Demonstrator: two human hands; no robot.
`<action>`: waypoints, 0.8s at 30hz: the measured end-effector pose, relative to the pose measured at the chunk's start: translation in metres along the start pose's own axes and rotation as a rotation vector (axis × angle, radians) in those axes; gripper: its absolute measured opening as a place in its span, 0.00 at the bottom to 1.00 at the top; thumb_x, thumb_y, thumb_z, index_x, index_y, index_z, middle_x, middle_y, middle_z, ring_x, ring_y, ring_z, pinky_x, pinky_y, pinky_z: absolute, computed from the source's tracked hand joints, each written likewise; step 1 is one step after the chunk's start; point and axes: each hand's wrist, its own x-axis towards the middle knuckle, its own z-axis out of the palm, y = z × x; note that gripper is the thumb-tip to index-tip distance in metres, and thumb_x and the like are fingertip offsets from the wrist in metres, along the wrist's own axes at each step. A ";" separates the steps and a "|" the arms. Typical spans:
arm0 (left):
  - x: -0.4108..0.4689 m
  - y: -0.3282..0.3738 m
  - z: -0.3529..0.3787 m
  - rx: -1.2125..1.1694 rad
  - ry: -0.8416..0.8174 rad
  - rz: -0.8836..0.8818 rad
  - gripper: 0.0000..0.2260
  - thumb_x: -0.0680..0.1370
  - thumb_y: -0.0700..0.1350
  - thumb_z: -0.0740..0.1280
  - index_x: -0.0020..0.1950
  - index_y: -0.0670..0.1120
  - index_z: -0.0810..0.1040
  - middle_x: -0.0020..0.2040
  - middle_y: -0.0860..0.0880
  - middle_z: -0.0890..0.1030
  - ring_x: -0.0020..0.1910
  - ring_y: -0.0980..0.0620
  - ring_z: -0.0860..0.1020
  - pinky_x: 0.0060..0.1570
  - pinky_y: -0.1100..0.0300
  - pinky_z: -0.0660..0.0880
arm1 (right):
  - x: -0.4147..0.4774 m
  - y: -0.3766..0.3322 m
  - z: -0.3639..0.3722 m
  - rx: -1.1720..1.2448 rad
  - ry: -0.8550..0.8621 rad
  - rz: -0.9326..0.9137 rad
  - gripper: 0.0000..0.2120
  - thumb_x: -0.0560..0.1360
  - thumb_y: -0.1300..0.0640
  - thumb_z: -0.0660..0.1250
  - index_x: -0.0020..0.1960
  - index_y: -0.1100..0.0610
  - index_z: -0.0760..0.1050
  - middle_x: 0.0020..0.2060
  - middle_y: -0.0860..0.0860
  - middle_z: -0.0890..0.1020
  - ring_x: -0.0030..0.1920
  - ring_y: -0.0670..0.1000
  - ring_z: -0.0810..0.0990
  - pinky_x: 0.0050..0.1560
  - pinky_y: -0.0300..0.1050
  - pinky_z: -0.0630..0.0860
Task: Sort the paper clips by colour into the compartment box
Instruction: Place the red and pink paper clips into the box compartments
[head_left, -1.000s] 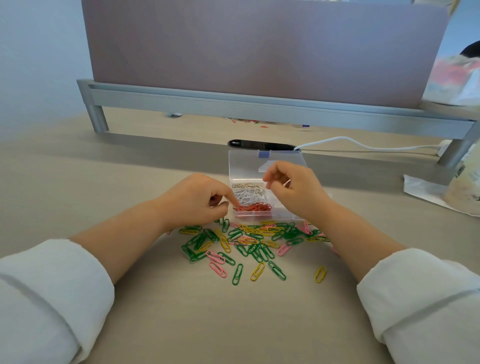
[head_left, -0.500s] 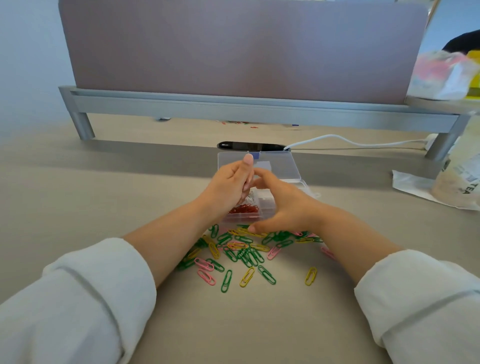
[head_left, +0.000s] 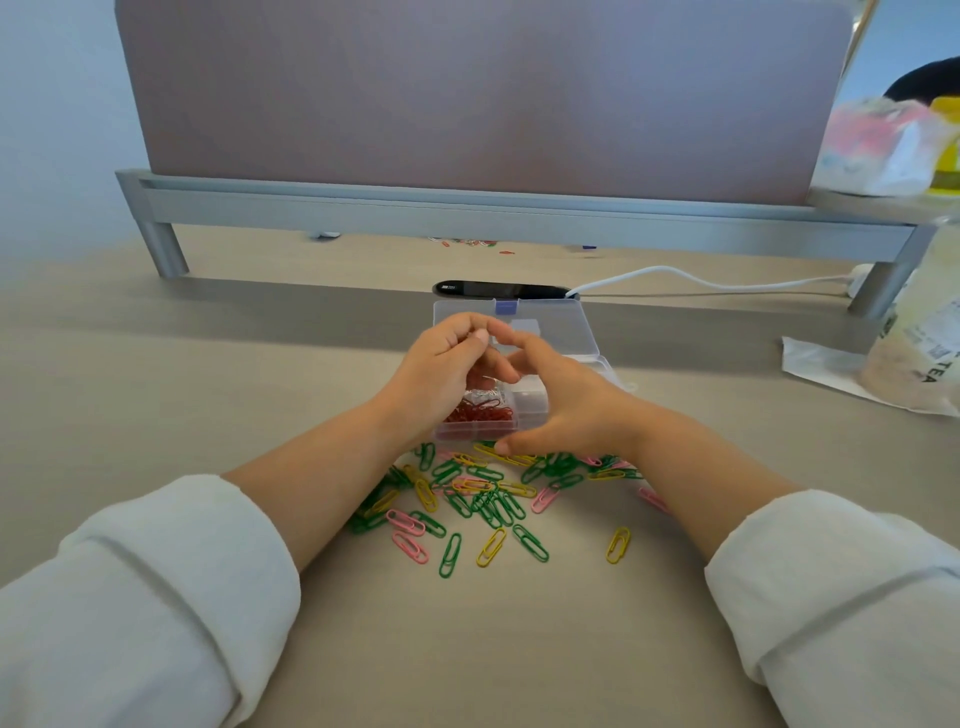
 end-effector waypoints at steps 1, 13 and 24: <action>0.000 0.000 0.000 -0.014 -0.008 -0.003 0.13 0.82 0.38 0.51 0.50 0.45 0.75 0.35 0.46 0.79 0.40 0.53 0.79 0.44 0.62 0.76 | 0.001 0.001 0.000 -0.001 0.004 0.002 0.48 0.66 0.54 0.76 0.75 0.48 0.49 0.63 0.46 0.72 0.65 0.44 0.67 0.63 0.36 0.61; -0.003 0.003 0.000 -0.133 0.006 0.007 0.15 0.82 0.40 0.47 0.49 0.46 0.74 0.40 0.46 0.81 0.40 0.53 0.81 0.48 0.58 0.76 | 0.003 0.004 0.000 0.015 0.037 0.007 0.46 0.65 0.54 0.77 0.74 0.51 0.52 0.66 0.49 0.70 0.67 0.46 0.67 0.65 0.38 0.63; -0.004 0.004 0.001 -0.110 0.008 -0.010 0.21 0.73 0.26 0.48 0.51 0.49 0.67 0.43 0.44 0.80 0.46 0.47 0.79 0.56 0.50 0.73 | 0.004 0.004 0.000 0.027 0.057 0.006 0.40 0.65 0.54 0.77 0.70 0.52 0.58 0.63 0.49 0.72 0.65 0.47 0.69 0.66 0.41 0.66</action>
